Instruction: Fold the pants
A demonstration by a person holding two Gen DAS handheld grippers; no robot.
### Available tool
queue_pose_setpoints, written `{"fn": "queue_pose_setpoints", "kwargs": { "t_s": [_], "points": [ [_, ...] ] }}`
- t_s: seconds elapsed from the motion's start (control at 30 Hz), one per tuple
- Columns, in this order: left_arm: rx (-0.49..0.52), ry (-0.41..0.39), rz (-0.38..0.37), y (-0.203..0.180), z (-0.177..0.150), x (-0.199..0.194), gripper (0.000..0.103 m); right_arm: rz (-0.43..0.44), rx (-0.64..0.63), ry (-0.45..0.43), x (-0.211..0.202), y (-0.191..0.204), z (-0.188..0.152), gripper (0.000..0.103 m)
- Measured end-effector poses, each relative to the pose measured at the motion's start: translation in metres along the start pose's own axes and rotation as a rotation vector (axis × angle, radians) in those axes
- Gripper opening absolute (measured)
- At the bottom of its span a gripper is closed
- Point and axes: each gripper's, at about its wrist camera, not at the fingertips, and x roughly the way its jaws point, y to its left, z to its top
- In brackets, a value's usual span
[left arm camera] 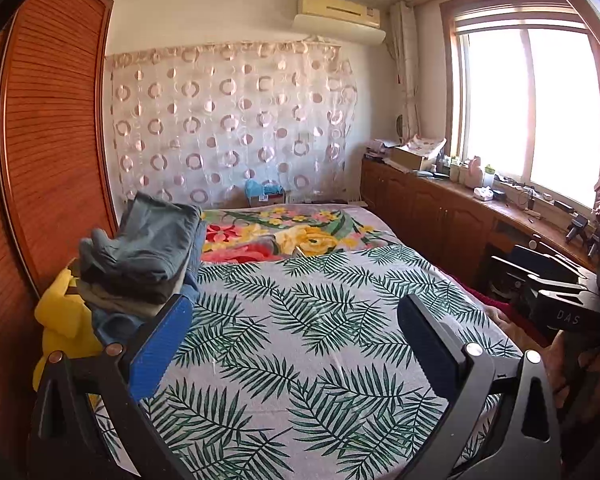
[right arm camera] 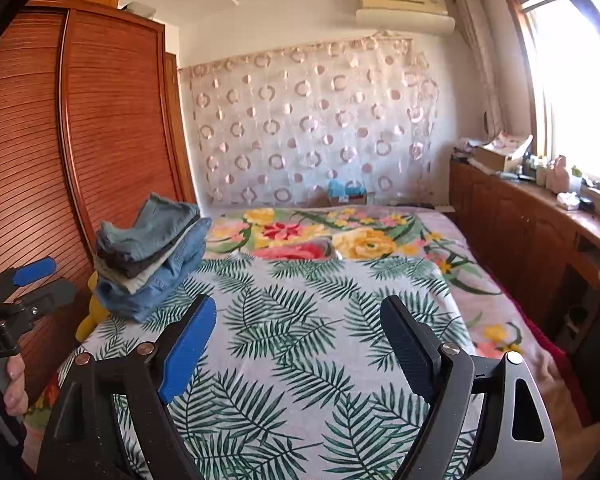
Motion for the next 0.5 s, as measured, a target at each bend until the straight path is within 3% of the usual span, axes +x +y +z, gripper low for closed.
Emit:
{"fn": "queue_pose_setpoints", "kwargs": {
  "t_s": [0.5],
  "points": [
    [-0.009, -0.004, 0.017, 0.0042, -0.0037, 0.0022, 0.103, -0.021, -0.011, -0.024, -0.0021, -0.0021, -0.009, 0.086]
  ]
}}
